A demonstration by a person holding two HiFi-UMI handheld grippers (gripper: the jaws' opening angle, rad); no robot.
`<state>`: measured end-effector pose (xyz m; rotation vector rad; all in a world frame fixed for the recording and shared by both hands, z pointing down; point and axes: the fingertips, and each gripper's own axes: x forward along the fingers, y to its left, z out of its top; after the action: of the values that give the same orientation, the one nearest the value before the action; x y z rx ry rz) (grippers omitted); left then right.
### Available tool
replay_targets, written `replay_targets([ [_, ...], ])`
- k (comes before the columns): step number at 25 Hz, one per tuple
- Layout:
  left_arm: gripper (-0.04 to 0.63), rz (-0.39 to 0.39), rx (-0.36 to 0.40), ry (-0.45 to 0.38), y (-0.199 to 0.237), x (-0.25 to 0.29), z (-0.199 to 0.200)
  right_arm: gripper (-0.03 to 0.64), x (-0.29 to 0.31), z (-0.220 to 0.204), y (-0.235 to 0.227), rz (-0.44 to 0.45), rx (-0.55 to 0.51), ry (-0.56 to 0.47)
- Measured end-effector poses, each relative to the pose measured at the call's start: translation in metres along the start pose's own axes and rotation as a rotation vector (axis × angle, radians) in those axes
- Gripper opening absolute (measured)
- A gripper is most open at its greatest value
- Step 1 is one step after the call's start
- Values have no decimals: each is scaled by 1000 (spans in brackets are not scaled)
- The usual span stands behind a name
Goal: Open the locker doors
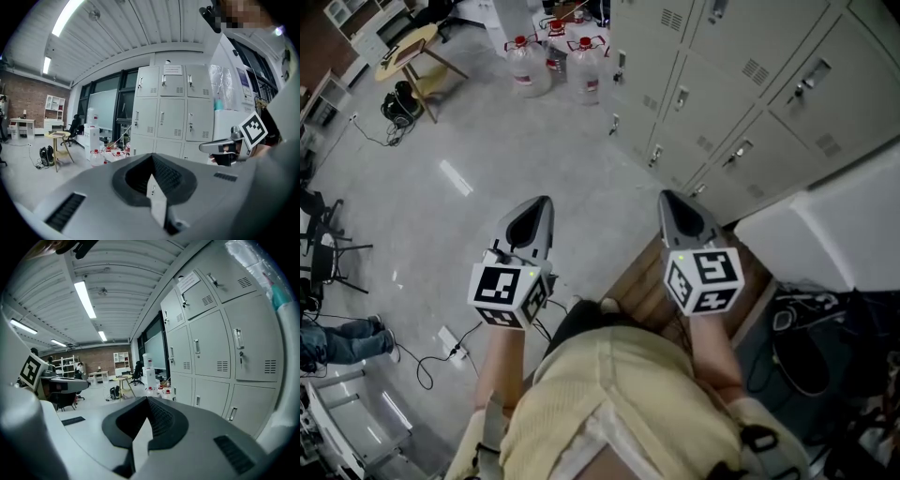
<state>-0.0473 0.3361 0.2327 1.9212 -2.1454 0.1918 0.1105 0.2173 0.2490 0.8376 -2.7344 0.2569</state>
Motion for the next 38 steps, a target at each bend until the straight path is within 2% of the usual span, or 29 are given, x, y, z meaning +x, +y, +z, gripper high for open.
replay_targets([
  [3,2,-8,-7,8,6,6,-1,3,8,-1,-5,-6,16,5],
  [9,2,-53,-25,5,24,37,-1,3,29,-5,-21,-73,22,18],
  [14,2,-112,3,-22,38,71,-8,3,60,-20,-27,-102,24,31],
  [22,2,-191,20,-14,104,127,-41,3,144,-44,-21,-175,57,-6],
  [26,2,-172,59,-10,149,136,-43,3,180,-45,-7,-201,68,-12],
  [30,2,-184,51,-9,187,149,-49,3,211,-46,12,-201,65,-15],
  [34,2,-201,34,26,203,168,-56,5,230,-51,15,-217,76,10],
  [38,2,-260,15,29,210,200,-61,5,249,-48,0,-261,91,5],
])
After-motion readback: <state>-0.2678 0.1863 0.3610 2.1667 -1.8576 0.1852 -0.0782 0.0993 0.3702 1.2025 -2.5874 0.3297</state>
